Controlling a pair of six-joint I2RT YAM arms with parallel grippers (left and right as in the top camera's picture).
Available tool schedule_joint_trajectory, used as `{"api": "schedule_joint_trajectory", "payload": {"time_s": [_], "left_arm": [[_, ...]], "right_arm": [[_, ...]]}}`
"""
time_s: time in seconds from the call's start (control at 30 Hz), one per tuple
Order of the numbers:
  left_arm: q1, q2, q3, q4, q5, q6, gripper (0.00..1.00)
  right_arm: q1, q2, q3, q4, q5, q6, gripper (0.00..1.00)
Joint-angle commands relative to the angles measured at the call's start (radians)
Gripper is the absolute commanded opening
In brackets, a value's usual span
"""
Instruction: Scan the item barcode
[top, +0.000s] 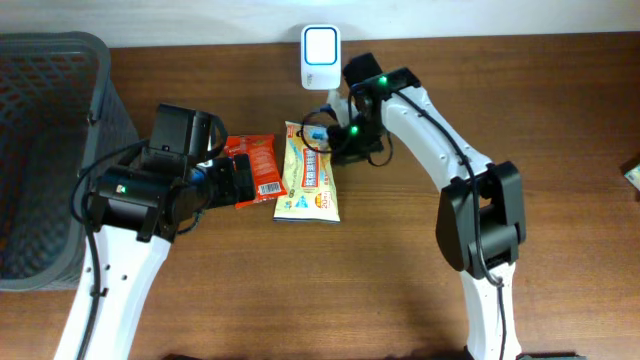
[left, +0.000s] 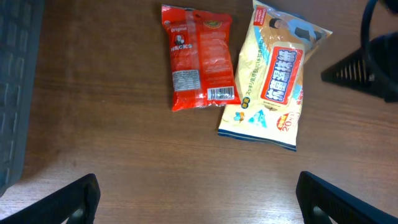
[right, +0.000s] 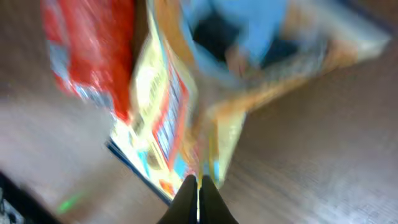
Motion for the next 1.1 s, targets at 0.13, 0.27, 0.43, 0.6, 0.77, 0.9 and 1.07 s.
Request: {"api": "schedule_joint_trajectory", "payload": {"time_s": [0.13, 0.27, 0.43, 0.6, 0.77, 0.9, 1.07], "left_arm": [[0.003, -0.006, 0.011, -0.001, -0.003, 0.009, 0.99], [0.003, -0.006, 0.011, -0.001, -0.003, 0.009, 0.99], [0.003, -0.006, 0.011, -0.001, -0.003, 0.009, 0.99], [0.003, -0.006, 0.011, -0.001, -0.004, 0.009, 0.99], [0.003, -0.006, 0.011, -0.001, -0.003, 0.009, 0.99], [0.003, -0.006, 0.011, -0.001, -0.003, 0.009, 0.99], [0.003, -0.006, 0.011, -0.001, -0.004, 0.009, 0.99]], "right_arm": [[0.043, 0.061, 0.034, 0.156, 0.02, 0.13, 0.04], [0.049, 0.17, 0.011, 0.173, 0.049, 0.13, 0.04], [0.037, 0.148, 0.103, 0.042, 0.235, 0.13, 0.04], [0.024, 0.112, 0.386, -0.272, 0.263, 0.129, 0.04], [0.039, 0.135, 0.235, -0.269, 0.263, 0.13, 0.04], [0.046, 0.135, -0.048, 0.001, 0.271, 0.13, 0.04], [0.043, 0.106, 0.014, -0.134, 0.388, 0.129, 0.04]]}}
